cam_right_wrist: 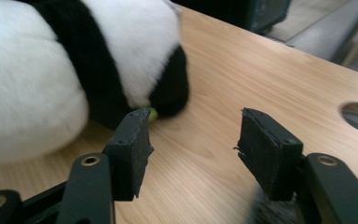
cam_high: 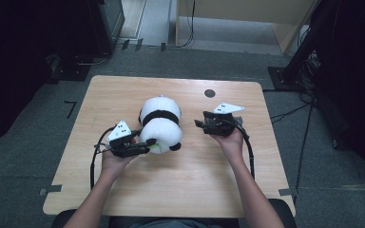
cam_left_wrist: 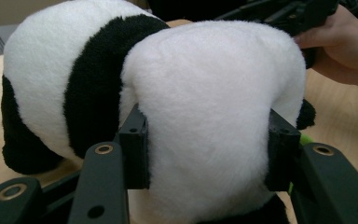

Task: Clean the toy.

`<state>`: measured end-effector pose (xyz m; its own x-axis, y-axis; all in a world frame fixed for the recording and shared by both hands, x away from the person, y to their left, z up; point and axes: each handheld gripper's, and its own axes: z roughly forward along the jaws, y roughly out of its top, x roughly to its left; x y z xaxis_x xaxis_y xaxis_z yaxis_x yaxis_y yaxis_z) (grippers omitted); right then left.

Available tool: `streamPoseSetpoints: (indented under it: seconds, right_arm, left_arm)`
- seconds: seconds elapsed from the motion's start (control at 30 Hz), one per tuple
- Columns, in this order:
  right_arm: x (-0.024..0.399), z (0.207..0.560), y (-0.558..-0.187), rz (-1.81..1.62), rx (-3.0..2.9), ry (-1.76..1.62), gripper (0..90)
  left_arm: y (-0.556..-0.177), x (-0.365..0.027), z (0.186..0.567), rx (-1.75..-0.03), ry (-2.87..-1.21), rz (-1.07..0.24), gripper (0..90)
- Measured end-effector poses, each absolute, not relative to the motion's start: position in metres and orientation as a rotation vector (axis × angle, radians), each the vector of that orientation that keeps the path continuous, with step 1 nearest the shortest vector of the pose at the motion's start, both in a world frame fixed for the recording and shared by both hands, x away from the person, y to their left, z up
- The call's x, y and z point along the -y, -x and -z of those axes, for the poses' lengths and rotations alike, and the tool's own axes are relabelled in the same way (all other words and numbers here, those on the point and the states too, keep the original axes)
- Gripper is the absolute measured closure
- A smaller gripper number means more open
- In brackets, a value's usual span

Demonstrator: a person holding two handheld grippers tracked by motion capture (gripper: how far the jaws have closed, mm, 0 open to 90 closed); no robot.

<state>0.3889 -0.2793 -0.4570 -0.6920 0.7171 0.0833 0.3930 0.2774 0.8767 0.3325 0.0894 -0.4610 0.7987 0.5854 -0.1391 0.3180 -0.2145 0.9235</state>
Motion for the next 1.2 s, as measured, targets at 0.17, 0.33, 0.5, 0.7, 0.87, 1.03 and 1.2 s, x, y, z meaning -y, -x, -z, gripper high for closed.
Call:
streamPoseSetpoints:
  seconds: [0.17,0.33,0.5,0.7,0.87,1.03,1.2]
  right_arm:
    - [0.3,0.462,-0.388,-1.366,-2.175,-1.108,38.6]
    - [0.317,0.467,-0.387,-1.326,-2.129,-1.192,35.9]
    - [0.33,0.472,-0.386,-1.209,-2.098,-1.235,34.6]
    - [0.331,0.491,-0.393,-1.089,-2.12,-1.324,44.9]
    - [0.334,0.494,-0.393,-1.044,-2.121,-1.373,74.1]
    - [0.336,0.483,-0.389,-1.096,-2.132,-1.416,79.5]
    - [0.327,0.468,-0.383,-1.202,-2.122,-1.398,79.5]
  left_arm:
    - [-0.339,-0.093,0.457,-0.703,-1.816,-0.305,47.0]
    - [-0.344,-0.094,0.456,-0.706,-1.814,-0.343,46.3]
    - [-0.348,-0.094,0.455,-0.723,-1.823,-0.334,46.0]
    - [-0.346,-0.092,0.452,-0.7,-1.807,-0.361,46.2]
    - [-0.346,-0.091,0.452,-0.704,-1.81,-0.37,46.2]
    - [-0.348,-0.091,0.447,-0.699,-1.823,-0.383,46.3]
    - [-0.355,-0.084,0.441,-0.695,-1.833,-0.387,46.2]
